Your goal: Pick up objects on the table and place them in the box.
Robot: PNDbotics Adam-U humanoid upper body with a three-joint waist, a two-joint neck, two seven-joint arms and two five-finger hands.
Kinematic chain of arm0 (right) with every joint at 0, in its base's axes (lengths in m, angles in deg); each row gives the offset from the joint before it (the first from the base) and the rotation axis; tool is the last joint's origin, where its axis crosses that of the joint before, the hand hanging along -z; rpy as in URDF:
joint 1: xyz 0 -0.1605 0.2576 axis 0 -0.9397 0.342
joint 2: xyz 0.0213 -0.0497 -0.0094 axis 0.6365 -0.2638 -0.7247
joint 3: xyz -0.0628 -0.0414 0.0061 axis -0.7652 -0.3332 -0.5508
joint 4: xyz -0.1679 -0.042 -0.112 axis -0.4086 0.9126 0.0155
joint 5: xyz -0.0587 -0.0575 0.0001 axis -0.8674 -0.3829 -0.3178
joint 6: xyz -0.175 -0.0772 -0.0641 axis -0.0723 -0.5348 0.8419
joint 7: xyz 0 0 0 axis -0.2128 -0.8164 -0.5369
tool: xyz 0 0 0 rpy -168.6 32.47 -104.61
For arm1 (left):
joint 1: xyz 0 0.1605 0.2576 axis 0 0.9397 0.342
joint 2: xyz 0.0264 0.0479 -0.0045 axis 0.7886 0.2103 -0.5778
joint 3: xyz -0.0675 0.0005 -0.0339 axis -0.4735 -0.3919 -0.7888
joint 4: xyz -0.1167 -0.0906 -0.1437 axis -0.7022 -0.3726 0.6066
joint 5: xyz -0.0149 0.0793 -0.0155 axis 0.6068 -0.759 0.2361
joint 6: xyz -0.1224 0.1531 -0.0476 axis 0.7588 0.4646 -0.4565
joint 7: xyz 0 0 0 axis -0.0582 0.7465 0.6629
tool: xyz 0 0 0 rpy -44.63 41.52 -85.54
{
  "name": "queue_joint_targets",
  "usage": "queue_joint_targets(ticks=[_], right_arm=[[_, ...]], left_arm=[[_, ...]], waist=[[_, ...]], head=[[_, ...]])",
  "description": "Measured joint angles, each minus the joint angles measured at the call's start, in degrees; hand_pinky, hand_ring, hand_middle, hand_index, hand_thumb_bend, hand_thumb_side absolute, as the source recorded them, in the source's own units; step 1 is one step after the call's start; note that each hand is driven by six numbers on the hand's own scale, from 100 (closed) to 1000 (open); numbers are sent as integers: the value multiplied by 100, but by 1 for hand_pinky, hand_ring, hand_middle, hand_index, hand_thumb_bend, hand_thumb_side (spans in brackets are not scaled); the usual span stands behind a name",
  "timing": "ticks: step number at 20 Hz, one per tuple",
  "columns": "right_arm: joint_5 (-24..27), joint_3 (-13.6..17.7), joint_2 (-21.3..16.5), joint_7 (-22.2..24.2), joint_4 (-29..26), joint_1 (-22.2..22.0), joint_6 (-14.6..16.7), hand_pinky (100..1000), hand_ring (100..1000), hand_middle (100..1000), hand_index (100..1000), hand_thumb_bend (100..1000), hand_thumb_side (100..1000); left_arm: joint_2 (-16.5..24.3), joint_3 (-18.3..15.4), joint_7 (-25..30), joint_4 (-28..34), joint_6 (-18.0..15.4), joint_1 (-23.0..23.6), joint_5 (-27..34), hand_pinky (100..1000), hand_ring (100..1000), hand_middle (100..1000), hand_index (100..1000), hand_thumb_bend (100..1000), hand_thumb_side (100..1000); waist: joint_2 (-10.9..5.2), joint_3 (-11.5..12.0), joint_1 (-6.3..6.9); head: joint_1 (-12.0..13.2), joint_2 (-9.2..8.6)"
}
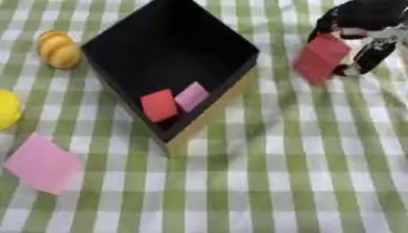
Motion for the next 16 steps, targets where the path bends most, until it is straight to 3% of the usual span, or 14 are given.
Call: queue_joint_targets(ticks=[2, 4, 5, 6, 10, 16], right_arm=[[31, 0, 32, -80, 11, 18, -39, 812, 747, 432, 575, 328, 100], [74, 0, 67, -264, 10, 28, -112, 799, 708, 396, 541, 263, 100], [107, 1, 84, -367, 4, 37, -157, 797, 702, 396, 542, 179, 100], [139, 3, 95, -462, -19, 37, -205, 797, 701, 401, 549, 227, 100], [359, 61, 96, -590, -340, 103, -379, 784, 663, 403, 552, 191, 100], [997, 145, 136, -207, -1220, 495, -684, 752, 607, 401, 552, 151, 100]], left_arm=[[0, 0, 0, 0, 0, 0, 0, 778, 746, 718, 786, 771, 768], [0, 0, -1, 0, -1, 0, 0, 779, 746, 718, 786, 770, 768], [0, 0, -2, 0, -2, 0, 0, 779, 746, 718, 786, 770, 768], [0, 0, -2, 0, -2, 0, 0, 779, 746, 718, 786, 770, 769], [0, 0, -8, 0, -9, 1, 0, 779, 746, 719, 787, 770, 770], [1, 1, 5, 0, -26, 2, -2, 778, 746, 719, 787, 769, 772]], waist=[[0, 6, 0], [-1, 25, -1], [-5, 25, -4], [-8, 25, -6], [-63, 25, -24], [-166, -13, -55]], head=[[0, 1], [0, 1], [0, 1], [0, 1], [4, 14], [39, 57]])
